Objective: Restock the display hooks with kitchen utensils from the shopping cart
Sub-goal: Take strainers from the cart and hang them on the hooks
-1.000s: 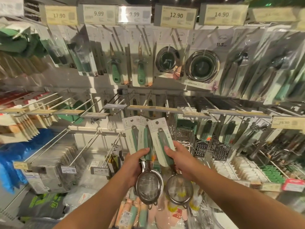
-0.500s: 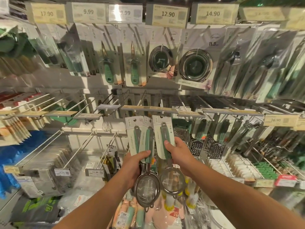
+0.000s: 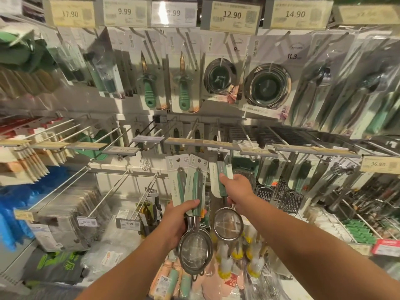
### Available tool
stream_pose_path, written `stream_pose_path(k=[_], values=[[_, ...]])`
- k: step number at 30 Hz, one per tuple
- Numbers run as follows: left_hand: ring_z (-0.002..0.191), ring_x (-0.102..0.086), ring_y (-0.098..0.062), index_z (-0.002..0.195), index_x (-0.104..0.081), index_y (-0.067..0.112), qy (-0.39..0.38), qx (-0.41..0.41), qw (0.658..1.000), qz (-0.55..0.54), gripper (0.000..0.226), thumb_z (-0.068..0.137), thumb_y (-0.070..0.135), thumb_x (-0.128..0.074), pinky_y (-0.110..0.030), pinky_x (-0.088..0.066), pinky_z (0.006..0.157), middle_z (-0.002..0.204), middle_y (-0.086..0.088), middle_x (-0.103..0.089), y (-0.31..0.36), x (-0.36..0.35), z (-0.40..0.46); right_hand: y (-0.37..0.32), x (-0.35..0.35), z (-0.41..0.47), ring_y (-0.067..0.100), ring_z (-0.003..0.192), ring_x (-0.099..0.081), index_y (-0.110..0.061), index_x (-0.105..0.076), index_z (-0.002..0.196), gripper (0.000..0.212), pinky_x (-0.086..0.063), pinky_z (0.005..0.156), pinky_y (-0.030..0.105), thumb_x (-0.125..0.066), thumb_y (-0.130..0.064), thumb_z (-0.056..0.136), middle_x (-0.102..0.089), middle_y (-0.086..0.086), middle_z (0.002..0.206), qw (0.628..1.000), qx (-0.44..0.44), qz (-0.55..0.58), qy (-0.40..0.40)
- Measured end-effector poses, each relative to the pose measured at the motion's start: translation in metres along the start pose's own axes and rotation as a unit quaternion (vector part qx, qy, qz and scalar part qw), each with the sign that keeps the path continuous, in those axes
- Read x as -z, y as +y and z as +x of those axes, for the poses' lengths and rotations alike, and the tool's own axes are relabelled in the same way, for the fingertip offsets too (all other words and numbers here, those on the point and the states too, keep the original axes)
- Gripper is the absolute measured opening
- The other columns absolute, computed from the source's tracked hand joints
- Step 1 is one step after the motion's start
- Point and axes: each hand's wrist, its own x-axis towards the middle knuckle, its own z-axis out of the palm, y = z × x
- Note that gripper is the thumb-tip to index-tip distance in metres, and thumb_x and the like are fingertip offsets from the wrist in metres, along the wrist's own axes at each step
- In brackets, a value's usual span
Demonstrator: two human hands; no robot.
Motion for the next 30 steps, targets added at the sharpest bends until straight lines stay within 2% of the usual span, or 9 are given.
stream_pose_path(k=[3, 5, 6, 8, 11, 17, 21, 26, 30], values=[[0.074, -0.077, -0.031, 0.127, -0.064, 0.002, 0.004, -0.003, 1.0, 0.004, 0.04, 0.088, 0.004, -0.074, -0.038, -0.061, 0.057, 0.102, -0.02, -0.078, -0.002, 0.004, 0.003, -0.006, -0.001, 0.008, 0.034, 0.109, -0.06, -0.009, -0.049, 0.137, 0.055, -0.05, 0.093, 0.045, -0.06, -0.049, 0.1, -0.054, 0.014, 0.13, 0.999, -0.034, -0.023, -0.011], [0.072, -0.077, -0.029, 0.125, -0.066, 0.004, 0.0, -0.006, 1.0, 0.004, 0.037, 0.089, 0.004, -0.073, -0.038, -0.061, 0.058, 0.098, -0.018, -0.078, -0.002, 0.005, 0.004, -0.005, -0.001, 0.011, 0.04, 0.139, -0.045, -0.005, -0.037, 0.153, 0.071, -0.04, 0.111, 0.05, -0.061, -0.047, 0.101, -0.044, 0.018, 0.155, 0.998, -0.05, -0.027, -0.03], [0.072, -0.076, -0.029, 0.124, -0.067, 0.004, -0.003, -0.006, 1.0, 0.004, 0.035, 0.089, 0.004, -0.073, -0.037, -0.061, 0.059, 0.098, -0.018, -0.078, -0.002, 0.006, 0.004, -0.004, -0.001, 0.011, 0.04, 0.143, -0.042, -0.004, -0.033, 0.156, 0.075, -0.038, 0.114, 0.051, -0.061, -0.047, 0.101, -0.04, 0.016, 0.158, 0.997, -0.052, -0.03, -0.041], [0.076, -0.075, -0.032, 0.124, -0.069, 0.004, -0.005, -0.002, 1.0, 0.005, 0.036, 0.089, 0.006, -0.074, -0.039, -0.061, 0.063, 0.102, -0.022, -0.077, -0.001, 0.009, 0.005, -0.001, -0.002, 0.009, 0.034, 0.131, -0.053, -0.005, -0.041, 0.153, 0.069, -0.046, 0.11, 0.048, -0.061, -0.047, 0.101, -0.051, 0.014, 0.149, 0.995, -0.062, -0.036, -0.067], [0.086, -0.074, -0.037, 0.125, -0.07, 0.005, -0.011, -0.004, 1.0, 0.01, 0.038, 0.087, 0.009, -0.076, -0.043, -0.06, 0.07, 0.111, -0.025, -0.075, -0.002, 0.011, 0.007, 0.001, -0.005, 0.0, 0.021, 0.104, -0.066, -0.011, -0.054, 0.141, 0.052, -0.059, 0.09, 0.038, -0.06, -0.044, 0.102, -0.067, 0.005, 0.122, 0.989, -0.065, 0.0, -0.132], [0.095, -0.075, -0.035, 0.127, -0.07, 0.011, -0.04, -0.022, 0.999, 0.008, 0.041, 0.086, 0.01, -0.076, -0.041, -0.06, 0.073, 0.113, -0.021, -0.076, -0.003, 0.005, 0.004, 0.001, -0.018, -0.017, 0.024, 0.105, -0.071, -0.015, -0.066, 0.117, 0.037, -0.064, 0.084, 0.042, -0.071, -0.044, 0.095, -0.072, 0.005, 0.119, 0.983, -0.037, 0.034, -0.178], [0.101, -0.075, -0.036, 0.128, -0.069, 0.012, -0.049, -0.032, 0.998, 0.019, 0.054, 0.076, 0.015, -0.082, -0.046, -0.06, 0.082, 0.114, -0.017, -0.077, -0.001, 0.004, 0.001, 0.005, -0.02, -0.02, 0.025, 0.103, -0.075, -0.009, -0.062, 0.115, 0.036, -0.063, 0.088, 0.048, -0.074, -0.036, 0.095, -0.077, 0.005, 0.113, 0.982, -0.013, 0.062, -0.176], [0.101, -0.072, -0.036, 0.131, -0.067, 0.014, -0.049, -0.003, 0.999, -0.006, 0.041, 0.092, 0.024, -0.074, -0.046, -0.059, 0.084, 0.117, -0.018, -0.076, 0.001, 0.003, 0.001, 0.008, -0.013, -0.027, 0.027, 0.11, -0.071, -0.019, -0.065, 0.117, 0.043, -0.056, 0.098, 0.058, -0.075, -0.047, 0.086, -0.075, 0.003, 0.118, 0.985, 0.031, 0.045, -0.165], [0.084, -0.072, -0.027, 0.133, -0.066, 0.015, -0.045, -0.004, 0.999, 0.004, 0.045, 0.091, 0.029, -0.076, -0.034, -0.055, 0.064, 0.118, -0.017, -0.076, 0.0, 0.002, 0.001, 0.01, -0.006, -0.036, 0.023, 0.108, -0.074, -0.02, -0.062, 0.125, 0.023, -0.058, 0.094, 0.058, -0.062, -0.026, 0.103, -0.076, -0.001, 0.118, 0.978, 0.044, 0.092, -0.182]])
